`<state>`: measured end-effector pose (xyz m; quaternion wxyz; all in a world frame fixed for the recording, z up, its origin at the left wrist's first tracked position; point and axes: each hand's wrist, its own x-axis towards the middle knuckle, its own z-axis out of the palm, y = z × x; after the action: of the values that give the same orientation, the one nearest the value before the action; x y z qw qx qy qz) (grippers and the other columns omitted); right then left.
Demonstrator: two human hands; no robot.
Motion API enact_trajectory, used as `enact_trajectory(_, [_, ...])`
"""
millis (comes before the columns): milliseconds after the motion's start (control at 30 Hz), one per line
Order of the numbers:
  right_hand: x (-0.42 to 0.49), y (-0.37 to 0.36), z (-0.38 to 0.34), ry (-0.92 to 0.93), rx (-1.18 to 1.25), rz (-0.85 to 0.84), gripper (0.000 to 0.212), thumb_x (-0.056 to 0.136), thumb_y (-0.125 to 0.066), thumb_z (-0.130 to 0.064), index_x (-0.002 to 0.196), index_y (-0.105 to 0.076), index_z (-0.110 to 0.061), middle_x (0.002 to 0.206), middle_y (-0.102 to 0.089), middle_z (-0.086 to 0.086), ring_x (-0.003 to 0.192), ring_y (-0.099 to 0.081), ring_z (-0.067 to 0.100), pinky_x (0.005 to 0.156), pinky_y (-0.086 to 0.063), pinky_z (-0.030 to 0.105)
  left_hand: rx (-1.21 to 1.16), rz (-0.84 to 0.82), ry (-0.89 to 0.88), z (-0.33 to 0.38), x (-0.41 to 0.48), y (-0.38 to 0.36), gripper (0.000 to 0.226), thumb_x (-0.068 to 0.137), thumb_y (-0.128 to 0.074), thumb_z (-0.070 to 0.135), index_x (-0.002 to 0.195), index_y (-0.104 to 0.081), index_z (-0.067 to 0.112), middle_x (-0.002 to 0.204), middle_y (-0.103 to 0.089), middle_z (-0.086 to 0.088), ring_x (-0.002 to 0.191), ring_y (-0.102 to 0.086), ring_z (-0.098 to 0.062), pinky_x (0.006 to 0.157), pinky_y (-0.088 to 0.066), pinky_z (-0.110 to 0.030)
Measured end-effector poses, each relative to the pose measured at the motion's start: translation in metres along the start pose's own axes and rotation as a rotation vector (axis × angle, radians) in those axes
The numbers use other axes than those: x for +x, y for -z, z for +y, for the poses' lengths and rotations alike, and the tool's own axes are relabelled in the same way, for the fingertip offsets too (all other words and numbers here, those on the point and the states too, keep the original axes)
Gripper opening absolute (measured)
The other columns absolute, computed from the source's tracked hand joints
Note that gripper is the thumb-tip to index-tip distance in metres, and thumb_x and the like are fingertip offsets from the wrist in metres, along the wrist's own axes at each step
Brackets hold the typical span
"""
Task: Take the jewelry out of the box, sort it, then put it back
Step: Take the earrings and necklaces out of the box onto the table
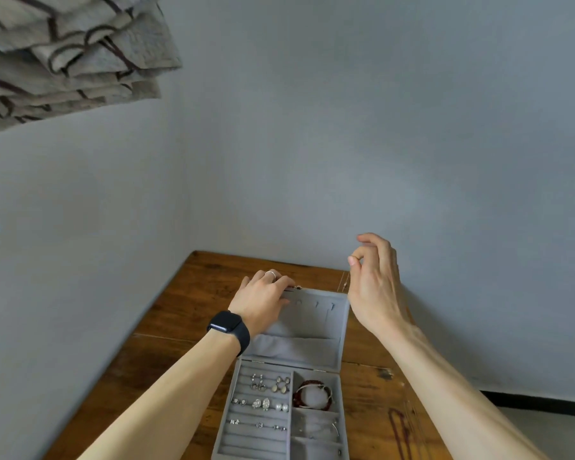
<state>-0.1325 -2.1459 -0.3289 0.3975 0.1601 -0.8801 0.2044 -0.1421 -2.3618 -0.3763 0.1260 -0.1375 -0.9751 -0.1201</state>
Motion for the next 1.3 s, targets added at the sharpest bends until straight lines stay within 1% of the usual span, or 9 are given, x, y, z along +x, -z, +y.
enact_trajectory(200, [0.015, 0.025, -0.003, -0.062, 0.014, 0.017, 0.009, 0.100, -0.052, -0.010, 0.096, -0.059, -0.006, 0.125, -0.048, 0.005, 0.105, -0.057, 0.022, 0.080, -0.051, 0.031, 0.021, 0.006, -0.011, 0.011, -0.008, 0.012, 0.036, 0.100, -0.055, 0.025, 0.136, -0.049, 0.029, 0.134, -0.051, 0.001, 0.121, -0.045, -0.022, 0.098, -0.042, -0.039])
enact_trajectory(333, [0.025, 0.038, -0.007, -0.107, 0.129, 0.037, 0.009, 0.102, -0.047, -0.012, 0.096, -0.053, -0.011, 0.114, -0.040, -0.006, 0.094, -0.055, 0.015, 0.079, -0.035, 0.016, 0.089, 0.002, -0.004, 0.016, -0.011, 0.015, 0.045, 0.097, -0.057, 0.011, 0.137, -0.045, 0.029, 0.135, -0.049, 0.001, 0.121, -0.045, -0.022, 0.103, -0.040, -0.043])
enact_trajectory(467, [0.030, 0.052, -0.014, -0.115, 0.228, 0.070, 0.007, 0.102, -0.047, -0.013, 0.097, -0.050, -0.014, 0.109, -0.037, -0.010, 0.084, -0.046, 0.007, 0.075, -0.031, 0.011, 0.095, -0.018, 0.015, 0.019, -0.013, 0.016, 0.047, 0.096, -0.057, 0.010, 0.138, -0.045, 0.029, 0.137, -0.050, 0.000, 0.124, -0.045, -0.023, 0.112, -0.034, -0.046])
enact_trajectory(567, [0.030, 0.066, -0.017, -0.122, 0.286, -0.014, 0.008, 0.102, -0.048, -0.015, 0.099, -0.054, -0.011, 0.109, -0.043, -0.006, 0.091, -0.049, 0.009, 0.079, -0.034, 0.015, 0.072, -0.028, 0.001, 0.023, -0.011, 0.026, 0.044, 0.097, -0.052, 0.017, 0.139, -0.048, 0.031, 0.138, -0.053, 0.001, 0.126, -0.047, -0.022, 0.113, -0.033, -0.040])
enact_trajectory(700, [0.025, 0.098, -0.023, -0.185, 0.339, -0.222, 0.012, 0.103, -0.049, -0.020, 0.100, -0.058, -0.014, 0.112, -0.051, -0.004, 0.100, -0.055, 0.011, 0.093, -0.042, 0.024, -0.223, -0.043, -0.035, 0.051, -0.012, 0.071, 0.042, 0.091, -0.062, 0.029, 0.132, -0.057, 0.032, 0.128, -0.065, 0.008, 0.117, -0.060, -0.014, 0.096, -0.051, -0.030])
enact_trajectory(867, [0.006, 0.141, -0.039, -0.188, 0.400, -0.389, 0.010, 0.102, -0.052, -0.029, 0.101, -0.060, -0.022, 0.118, -0.056, -0.011, 0.105, -0.054, 0.000, 0.088, -0.040, 0.012, -0.661, -0.086, -0.146, 0.104, -0.039, 0.133, 0.046, 0.077, -0.073, 0.054, 0.119, -0.069, 0.037, 0.107, -0.073, 0.022, 0.100, -0.065, 0.008, 0.092, -0.050, -0.017])
enact_trajectory(1067, [-0.036, 0.167, -0.053, -0.190, 0.454, -0.460, 0.014, 0.100, -0.053, -0.036, 0.087, -0.055, -0.041, 0.118, -0.058, -0.022, 0.110, -0.056, -0.002, 0.099, -0.044, 0.029, -0.659, -0.138, -0.220, 0.134, -0.083, 0.139, 0.011, 0.081, -0.081, 0.038, 0.089, -0.079, 0.030, 0.083, -0.075, 0.015, 0.079, -0.066, 0.000, 0.082, -0.051, -0.026])
enact_trajectory(1167, [-0.058, 0.171, -0.057, -0.212, 0.550, -0.439, 0.012, 0.100, -0.054, -0.033, 0.091, -0.057, -0.040, 0.116, -0.059, -0.021, 0.106, -0.057, -0.005, 0.097, -0.047, 0.028, -0.659, -0.265, -0.228, 0.139, -0.102, 0.136, 0.015, 0.080, -0.082, 0.034, 0.093, -0.080, 0.028, 0.089, -0.076, 0.010, 0.088, -0.070, -0.008, 0.091, -0.055, -0.033])
enact_trajectory(1300, [-0.087, 0.176, -0.062, -0.229, 0.584, -0.451, 0.008, 0.100, -0.054, -0.033, 0.096, -0.061, -0.033, 0.115, -0.060, -0.019, 0.103, -0.058, -0.002, 0.095, -0.050, 0.030, -0.580, -0.340, -0.263, 0.144, -0.127, 0.129, 0.015, 0.083, -0.079, 0.029, 0.098, -0.079, 0.032, 0.091, -0.076, 0.015, 0.087, -0.069, -0.001, 0.090, -0.053, -0.025])
